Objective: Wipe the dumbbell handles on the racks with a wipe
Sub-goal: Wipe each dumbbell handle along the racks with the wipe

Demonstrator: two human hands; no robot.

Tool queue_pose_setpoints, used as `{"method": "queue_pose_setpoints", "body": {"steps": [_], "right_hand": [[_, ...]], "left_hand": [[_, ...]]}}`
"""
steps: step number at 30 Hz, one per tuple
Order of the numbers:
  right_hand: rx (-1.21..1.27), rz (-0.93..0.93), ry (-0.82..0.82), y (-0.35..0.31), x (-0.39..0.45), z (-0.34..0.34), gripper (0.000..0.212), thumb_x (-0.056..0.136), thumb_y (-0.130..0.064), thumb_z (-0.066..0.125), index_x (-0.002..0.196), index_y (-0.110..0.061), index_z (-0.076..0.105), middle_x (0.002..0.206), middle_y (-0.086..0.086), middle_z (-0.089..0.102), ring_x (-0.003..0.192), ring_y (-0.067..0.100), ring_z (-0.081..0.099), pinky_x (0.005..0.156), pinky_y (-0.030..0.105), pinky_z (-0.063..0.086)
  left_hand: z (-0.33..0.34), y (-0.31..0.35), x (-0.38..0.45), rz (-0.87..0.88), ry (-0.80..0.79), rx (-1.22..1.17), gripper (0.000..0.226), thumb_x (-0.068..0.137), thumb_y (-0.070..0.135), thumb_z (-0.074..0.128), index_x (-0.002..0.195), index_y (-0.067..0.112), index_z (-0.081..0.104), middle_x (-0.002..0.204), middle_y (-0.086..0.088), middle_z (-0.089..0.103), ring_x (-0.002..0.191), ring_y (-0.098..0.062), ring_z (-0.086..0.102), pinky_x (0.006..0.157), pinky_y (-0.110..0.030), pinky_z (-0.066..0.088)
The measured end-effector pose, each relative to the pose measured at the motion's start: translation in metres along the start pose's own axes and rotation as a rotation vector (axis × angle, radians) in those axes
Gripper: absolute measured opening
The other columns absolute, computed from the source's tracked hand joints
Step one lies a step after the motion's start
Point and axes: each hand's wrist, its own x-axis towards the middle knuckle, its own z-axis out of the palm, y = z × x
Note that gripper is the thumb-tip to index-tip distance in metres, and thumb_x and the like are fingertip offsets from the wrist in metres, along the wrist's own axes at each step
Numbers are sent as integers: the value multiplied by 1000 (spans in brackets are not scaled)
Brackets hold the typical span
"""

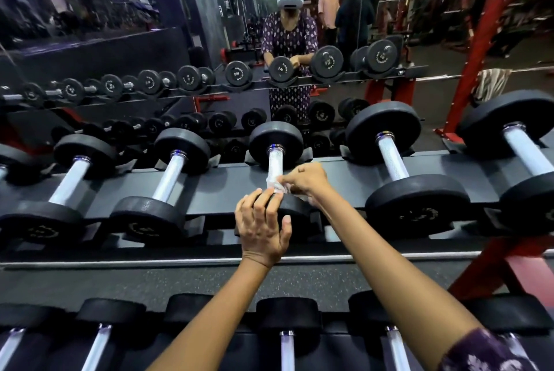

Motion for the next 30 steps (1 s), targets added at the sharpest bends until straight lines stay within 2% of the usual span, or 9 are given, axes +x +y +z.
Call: {"method": "queue_pose_setpoints", "body": {"steps": [2,6,9,13,16,18,22,25,30], "right_hand": [[-21,-50,159,-9,8,6,39,64,-7,82,45,-12,48,46,-1,47,44,8,41,45,19,39],[-13,-128,287,-26,28,13,30,66,-4,78,47,-8,55,48,-2,48,46,4,39,39,10,33],[-218,-381,303,-18,23,19,13,71,-8,73,60,-1,69,56,2,62,58,12,52,69,21,41],[-621,-736,158,-13,24,10,12,79,-11,66,74,-5,75,71,15,70,67,27,62,65,24,36],[-941,-901,-138,-26,29,6,12,83,-9,62,79,-4,73,74,15,69,72,31,62,68,31,38],[-1118,-904,-281,-35,33,6,16,88,-14,56,85,-5,69,81,14,68,79,31,60,70,33,39],[-1223,-925,-376,-38,31,0,25,94,-22,47,94,-7,66,92,10,65,89,27,55,80,42,43],[-1273,-933,-567,-37,24,0,30,97,-24,44,107,-8,67,104,8,65,96,23,54,90,28,36],[-1465,-1025,-524,-52,45,-3,38,99,-29,35,108,-6,64,114,7,63,110,24,54,108,31,21]], "left_hand": [[0,2,-1,-3,7,-2,43,101,41,23,120,12,47,123,-6,46,110,-28,46,91,-48,38],[0,2,-2,7,14,-2,42,101,41,23,121,13,47,123,-5,46,110,-27,46,91,-47,39],[0,-1,-1,6,16,0,42,101,41,24,122,14,47,124,-5,46,111,-26,46,92,-47,39],[1,1,1,18,38,-3,41,101,40,24,121,13,48,124,-5,47,111,-25,47,94,-45,38],[1,0,-1,23,47,-11,40,101,40,25,121,14,48,124,-4,47,110,-25,47,94,-44,38],[1,-1,0,31,49,-13,40,101,40,25,121,14,49,124,-4,47,110,-25,48,94,-44,38],[1,-4,1,57,39,-22,39,101,39,27,121,14,49,124,-4,48,110,-25,49,93,-43,39],[2,-4,0,59,38,-22,39,101,39,27,122,14,49,124,-5,48,109,-25,49,93,-42,39],[0,-6,0,69,36,-36,39,101,39,28,122,14,49,124,-5,48,109,-25,50,92,-42,39]]}}
